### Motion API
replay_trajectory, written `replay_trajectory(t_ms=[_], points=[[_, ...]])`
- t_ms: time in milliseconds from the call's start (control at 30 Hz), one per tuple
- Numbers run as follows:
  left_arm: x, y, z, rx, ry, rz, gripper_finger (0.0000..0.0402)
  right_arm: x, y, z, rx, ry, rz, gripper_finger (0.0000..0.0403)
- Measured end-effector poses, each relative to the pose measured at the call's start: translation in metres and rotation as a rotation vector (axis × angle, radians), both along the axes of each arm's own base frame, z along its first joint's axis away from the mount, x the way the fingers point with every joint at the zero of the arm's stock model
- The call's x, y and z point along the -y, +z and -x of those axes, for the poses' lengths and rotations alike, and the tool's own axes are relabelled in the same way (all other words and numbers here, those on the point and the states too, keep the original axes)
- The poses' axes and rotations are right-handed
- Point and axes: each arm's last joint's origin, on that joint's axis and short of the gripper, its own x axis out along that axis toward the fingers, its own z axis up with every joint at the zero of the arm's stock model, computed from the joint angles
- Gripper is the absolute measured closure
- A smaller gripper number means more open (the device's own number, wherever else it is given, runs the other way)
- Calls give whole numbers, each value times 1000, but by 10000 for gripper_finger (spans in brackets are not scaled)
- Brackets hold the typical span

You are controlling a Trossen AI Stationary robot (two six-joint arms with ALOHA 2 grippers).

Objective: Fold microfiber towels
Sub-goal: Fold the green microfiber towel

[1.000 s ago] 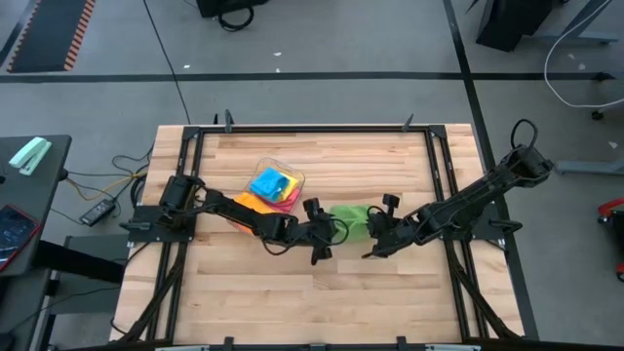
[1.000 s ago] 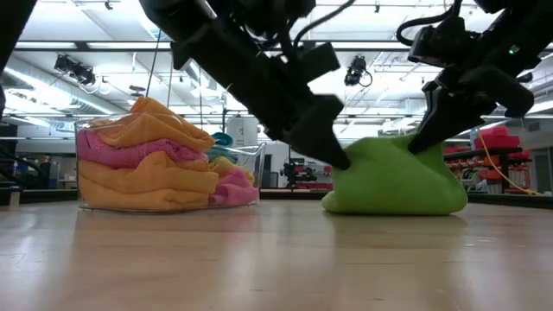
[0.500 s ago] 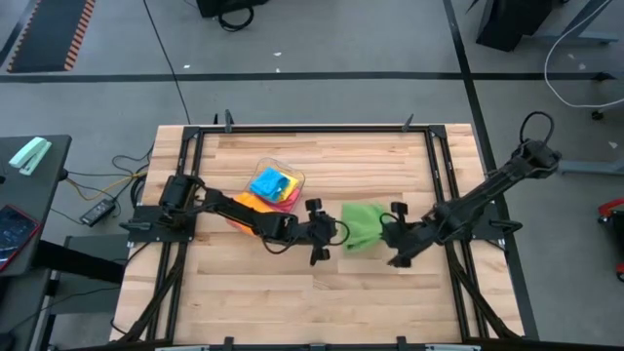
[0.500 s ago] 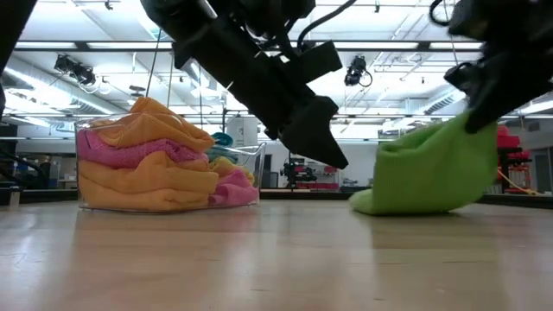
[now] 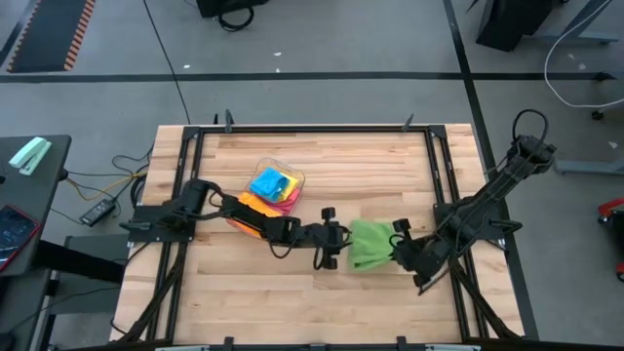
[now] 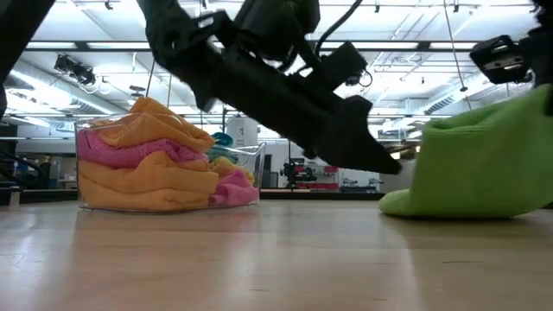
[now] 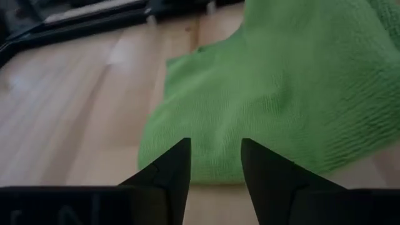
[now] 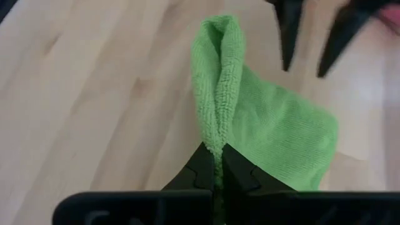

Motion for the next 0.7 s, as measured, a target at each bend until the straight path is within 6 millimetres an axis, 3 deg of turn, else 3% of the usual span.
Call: replay_trajectory(t_ms=[267, 567, 700], points=[[1, -20, -7, 78, -63, 40, 256, -13, -11, 4, -62, 99, 27, 393], [5, -33, -9, 55, -103, 82, 279, -12, -13, 0, -66, 97, 34, 393], [8, -36, -18, 50, -109, 72, 289, -14, -12, -3, -47, 116, 22, 393]])
